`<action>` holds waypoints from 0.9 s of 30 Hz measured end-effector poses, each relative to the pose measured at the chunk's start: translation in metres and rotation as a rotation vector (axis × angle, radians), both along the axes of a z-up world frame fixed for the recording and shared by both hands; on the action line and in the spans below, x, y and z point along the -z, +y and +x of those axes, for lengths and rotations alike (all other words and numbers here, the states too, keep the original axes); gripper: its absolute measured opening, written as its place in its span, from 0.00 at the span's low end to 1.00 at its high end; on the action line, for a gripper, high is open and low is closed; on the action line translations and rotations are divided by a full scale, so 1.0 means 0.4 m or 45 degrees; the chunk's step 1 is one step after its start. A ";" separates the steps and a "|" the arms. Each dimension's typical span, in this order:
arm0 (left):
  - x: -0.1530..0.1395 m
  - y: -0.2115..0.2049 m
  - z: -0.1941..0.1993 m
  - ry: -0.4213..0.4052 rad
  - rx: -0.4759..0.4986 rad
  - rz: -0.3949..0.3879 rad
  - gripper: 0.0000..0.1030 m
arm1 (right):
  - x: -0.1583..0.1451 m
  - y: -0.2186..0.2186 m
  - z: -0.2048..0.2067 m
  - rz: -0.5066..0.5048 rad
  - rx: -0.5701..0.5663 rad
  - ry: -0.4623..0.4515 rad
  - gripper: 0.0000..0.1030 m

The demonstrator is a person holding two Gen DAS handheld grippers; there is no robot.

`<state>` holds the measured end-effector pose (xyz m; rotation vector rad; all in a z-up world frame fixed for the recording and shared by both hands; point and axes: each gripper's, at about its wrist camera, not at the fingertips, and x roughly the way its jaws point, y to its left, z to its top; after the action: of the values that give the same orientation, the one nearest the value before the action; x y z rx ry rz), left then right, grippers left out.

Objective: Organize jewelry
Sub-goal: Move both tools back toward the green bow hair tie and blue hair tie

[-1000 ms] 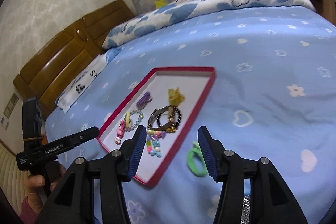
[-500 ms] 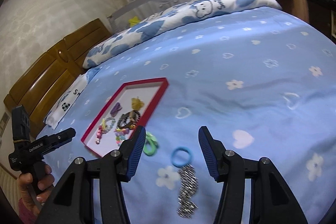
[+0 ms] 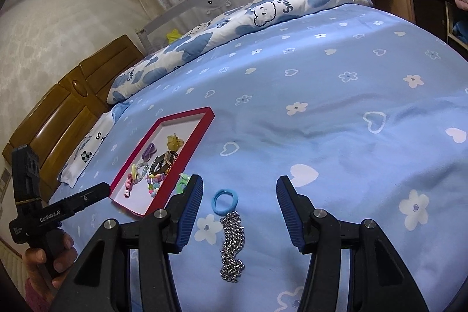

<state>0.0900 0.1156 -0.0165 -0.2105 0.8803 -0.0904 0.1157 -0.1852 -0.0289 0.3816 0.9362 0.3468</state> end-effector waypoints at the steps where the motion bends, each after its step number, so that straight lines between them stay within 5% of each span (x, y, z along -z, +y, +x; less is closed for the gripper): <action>1: 0.001 -0.008 0.003 0.002 0.009 0.005 0.78 | 0.003 -0.002 0.000 0.002 -0.001 0.004 0.53; 22: 0.063 -0.137 0.080 0.056 0.126 0.103 0.76 | 0.062 0.028 0.034 -0.055 -0.077 0.081 0.52; 27: 0.103 -0.170 0.136 0.121 0.192 0.127 0.62 | 0.102 0.059 0.062 -0.088 -0.153 0.149 0.50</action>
<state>0.1445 0.0478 -0.0576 -0.0551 0.9926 -0.1778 0.1406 -0.1617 -0.0696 0.2855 1.0856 0.4038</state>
